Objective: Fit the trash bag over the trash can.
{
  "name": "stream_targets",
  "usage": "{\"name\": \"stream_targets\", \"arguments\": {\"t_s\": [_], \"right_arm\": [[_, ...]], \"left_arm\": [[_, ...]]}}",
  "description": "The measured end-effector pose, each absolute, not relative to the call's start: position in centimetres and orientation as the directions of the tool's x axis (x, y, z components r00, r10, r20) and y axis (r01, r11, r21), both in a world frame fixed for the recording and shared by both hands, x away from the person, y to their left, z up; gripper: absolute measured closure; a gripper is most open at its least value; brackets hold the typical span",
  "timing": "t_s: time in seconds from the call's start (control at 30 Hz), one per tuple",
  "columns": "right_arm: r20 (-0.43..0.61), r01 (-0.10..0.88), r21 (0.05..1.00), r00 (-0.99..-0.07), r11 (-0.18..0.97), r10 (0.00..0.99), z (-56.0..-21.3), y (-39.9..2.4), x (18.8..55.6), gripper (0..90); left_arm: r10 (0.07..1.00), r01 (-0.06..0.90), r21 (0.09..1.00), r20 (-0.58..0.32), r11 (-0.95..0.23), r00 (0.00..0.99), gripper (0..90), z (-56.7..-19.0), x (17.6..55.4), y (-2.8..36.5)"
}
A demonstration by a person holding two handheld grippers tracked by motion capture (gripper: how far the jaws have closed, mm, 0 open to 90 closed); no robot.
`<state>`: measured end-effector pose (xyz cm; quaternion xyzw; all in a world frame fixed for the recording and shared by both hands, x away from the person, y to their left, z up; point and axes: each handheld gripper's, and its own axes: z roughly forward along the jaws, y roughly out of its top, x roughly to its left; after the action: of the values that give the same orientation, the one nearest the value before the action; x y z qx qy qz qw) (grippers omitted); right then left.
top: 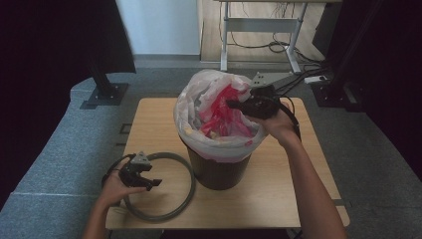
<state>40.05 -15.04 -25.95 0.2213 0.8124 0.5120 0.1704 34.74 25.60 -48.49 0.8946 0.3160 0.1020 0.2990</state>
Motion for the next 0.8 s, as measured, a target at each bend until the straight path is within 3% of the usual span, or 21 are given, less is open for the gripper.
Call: {"name": "stream_targets", "arguments": {"t_s": [0.8], "right_arm": [[-0.028,0.240,0.872,-0.845,0.425,0.534,-27.9,-14.4,41.2,86.6]], "left_arm": [[0.622,0.506,0.583,-0.001,-0.636,0.783,26.8,-48.8,34.8,25.5]]}}
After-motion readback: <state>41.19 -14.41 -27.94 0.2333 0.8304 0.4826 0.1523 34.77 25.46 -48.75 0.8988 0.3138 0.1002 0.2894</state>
